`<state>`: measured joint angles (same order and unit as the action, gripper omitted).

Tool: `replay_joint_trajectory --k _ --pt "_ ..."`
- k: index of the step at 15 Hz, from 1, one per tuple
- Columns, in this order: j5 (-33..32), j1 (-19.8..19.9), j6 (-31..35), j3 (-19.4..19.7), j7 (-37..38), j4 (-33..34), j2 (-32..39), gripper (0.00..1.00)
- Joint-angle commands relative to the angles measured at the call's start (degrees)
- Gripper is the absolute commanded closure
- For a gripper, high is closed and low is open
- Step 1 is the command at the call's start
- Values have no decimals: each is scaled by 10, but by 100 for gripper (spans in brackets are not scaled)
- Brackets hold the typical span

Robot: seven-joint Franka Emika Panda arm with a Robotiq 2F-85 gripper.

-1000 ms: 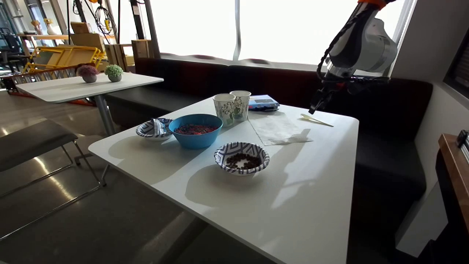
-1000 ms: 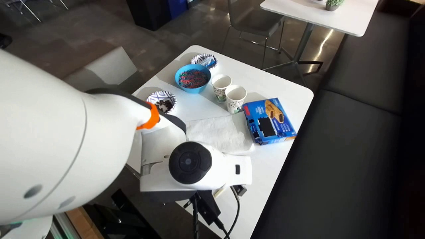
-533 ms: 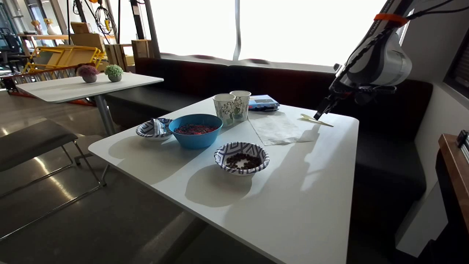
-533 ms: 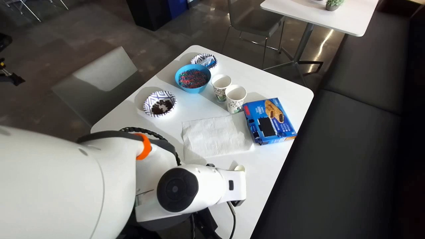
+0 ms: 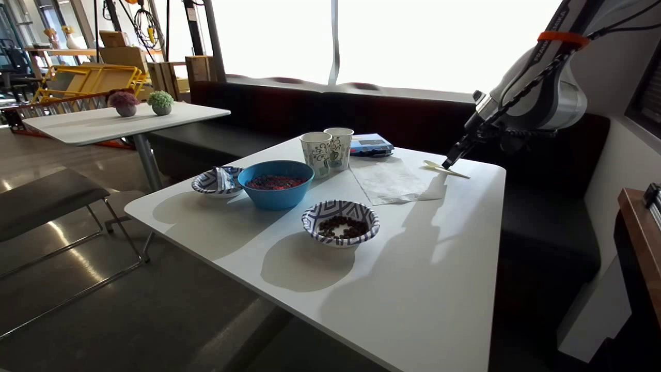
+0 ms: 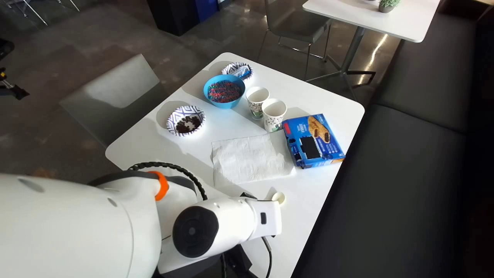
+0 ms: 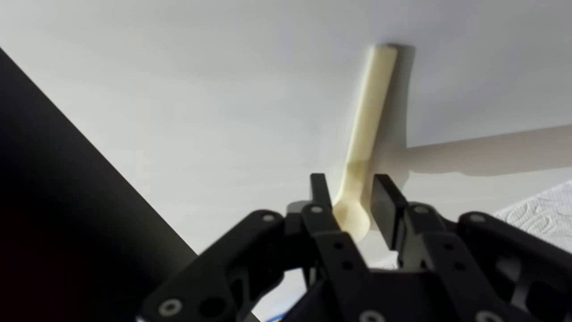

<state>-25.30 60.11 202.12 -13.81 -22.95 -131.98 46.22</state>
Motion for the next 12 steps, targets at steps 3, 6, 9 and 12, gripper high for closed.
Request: replay_joint_trajectory --k 3,6,9,12 --pt "-40 -12 20 33 49 14 12 100" --pt "-60 0 11 24 61 15 13 100" --pt "-86 -11 -9 11 69 -8 -33 100" --pt "-68 -74 -27 34 75 -45 -120 100"
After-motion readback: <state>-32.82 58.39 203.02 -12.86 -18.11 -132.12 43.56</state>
